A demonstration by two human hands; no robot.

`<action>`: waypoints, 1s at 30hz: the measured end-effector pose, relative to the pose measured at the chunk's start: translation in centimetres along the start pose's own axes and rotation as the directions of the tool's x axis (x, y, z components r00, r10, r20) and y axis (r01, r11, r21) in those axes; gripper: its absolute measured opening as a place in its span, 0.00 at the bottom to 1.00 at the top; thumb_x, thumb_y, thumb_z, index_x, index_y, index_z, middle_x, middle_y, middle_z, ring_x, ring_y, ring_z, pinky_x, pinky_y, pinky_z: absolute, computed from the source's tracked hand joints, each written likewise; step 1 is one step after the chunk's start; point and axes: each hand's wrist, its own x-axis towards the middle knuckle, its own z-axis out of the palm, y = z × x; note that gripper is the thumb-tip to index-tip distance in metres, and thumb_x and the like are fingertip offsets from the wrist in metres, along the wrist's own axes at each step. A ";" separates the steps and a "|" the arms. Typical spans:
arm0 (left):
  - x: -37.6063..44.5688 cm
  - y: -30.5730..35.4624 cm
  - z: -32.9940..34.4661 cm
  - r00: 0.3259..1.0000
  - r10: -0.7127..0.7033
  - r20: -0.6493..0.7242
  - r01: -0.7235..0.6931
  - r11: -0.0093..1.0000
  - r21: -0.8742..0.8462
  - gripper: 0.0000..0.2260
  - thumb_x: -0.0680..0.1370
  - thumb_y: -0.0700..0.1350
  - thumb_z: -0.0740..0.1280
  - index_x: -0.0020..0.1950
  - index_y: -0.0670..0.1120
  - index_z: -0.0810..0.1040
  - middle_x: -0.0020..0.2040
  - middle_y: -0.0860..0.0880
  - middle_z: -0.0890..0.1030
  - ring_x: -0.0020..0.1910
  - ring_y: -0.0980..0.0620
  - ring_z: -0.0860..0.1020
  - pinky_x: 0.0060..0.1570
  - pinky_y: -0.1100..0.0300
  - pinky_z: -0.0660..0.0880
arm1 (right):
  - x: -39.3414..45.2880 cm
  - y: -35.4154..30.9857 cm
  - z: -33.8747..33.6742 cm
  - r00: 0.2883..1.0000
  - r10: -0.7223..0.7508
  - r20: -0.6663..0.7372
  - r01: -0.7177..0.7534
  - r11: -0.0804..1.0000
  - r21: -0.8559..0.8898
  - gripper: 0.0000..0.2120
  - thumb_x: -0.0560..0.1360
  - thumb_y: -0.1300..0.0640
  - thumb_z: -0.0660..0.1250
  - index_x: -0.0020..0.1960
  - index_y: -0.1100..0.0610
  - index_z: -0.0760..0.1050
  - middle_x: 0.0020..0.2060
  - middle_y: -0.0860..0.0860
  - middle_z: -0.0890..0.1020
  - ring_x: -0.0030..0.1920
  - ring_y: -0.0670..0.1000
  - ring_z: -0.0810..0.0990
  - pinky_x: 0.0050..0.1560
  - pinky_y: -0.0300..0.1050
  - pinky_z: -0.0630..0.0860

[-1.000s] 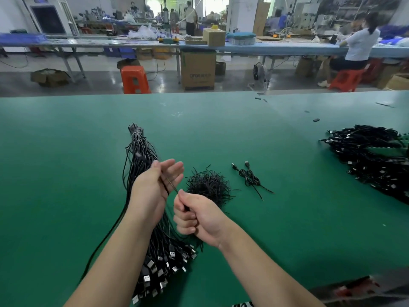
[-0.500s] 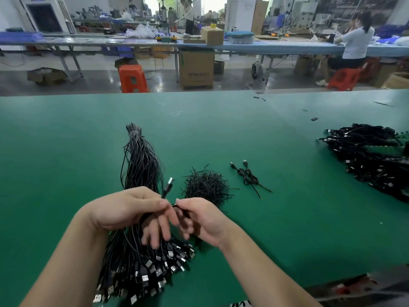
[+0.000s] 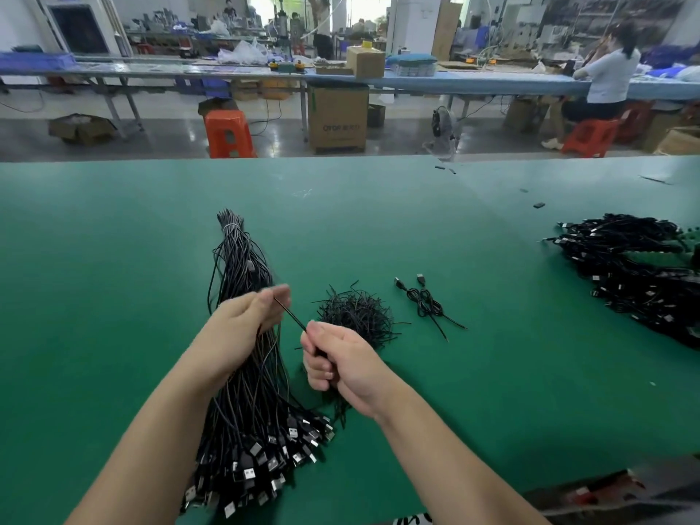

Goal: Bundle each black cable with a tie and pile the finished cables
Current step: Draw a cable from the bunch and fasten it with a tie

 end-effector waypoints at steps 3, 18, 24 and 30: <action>1.3 0.6 0.8 0.962 -0.047 -0.269 -0.108 0.839 -0.533 0.18 0.87 0.47 0.51 0.59 0.40 0.78 0.56 0.43 0.83 0.60 0.48 0.82 0.63 0.53 0.77 | 0.3 0.2 0.3 1.000 0.003 0.003 -0.003 1.000 -0.014 0.18 0.83 0.47 0.59 0.36 0.50 0.71 0.27 0.45 0.65 0.28 0.46 0.62 0.30 0.37 0.66; -0.1 1.3 -3.1 0.651 -0.053 0.758 0.042 0.999 0.033 0.20 0.84 0.50 0.60 0.57 0.35 0.81 0.38 0.39 0.83 0.26 0.51 0.77 0.28 0.63 0.73 | 0.5 -1.3 -3.3 0.998 0.063 0.003 -0.058 0.895 0.442 0.14 0.81 0.51 0.61 0.40 0.55 0.77 0.28 0.46 0.64 0.26 0.44 0.59 0.25 0.36 0.60; 0.8 0.8 -0.5 0.811 -0.198 0.551 0.099 0.974 0.204 0.22 0.80 0.51 0.59 0.67 0.39 0.78 0.60 0.44 0.83 0.61 0.45 0.82 0.63 0.50 0.77 | -0.4 -2.9 -2.6 0.997 -0.031 0.074 0.001 0.929 0.369 0.12 0.84 0.54 0.60 0.46 0.57 0.77 0.31 0.49 0.71 0.27 0.45 0.63 0.27 0.37 0.66; 1.2 0.0 3.0 0.997 0.032 0.076 0.003 0.907 -0.421 0.21 0.80 0.51 0.60 0.60 0.35 0.79 0.58 0.38 0.83 0.60 0.42 0.82 0.60 0.54 0.79 | -1.3 -1.8 -0.4 0.998 0.006 0.057 -0.007 1.000 0.015 0.12 0.85 0.57 0.58 0.46 0.56 0.76 0.31 0.50 0.77 0.27 0.47 0.71 0.30 0.38 0.72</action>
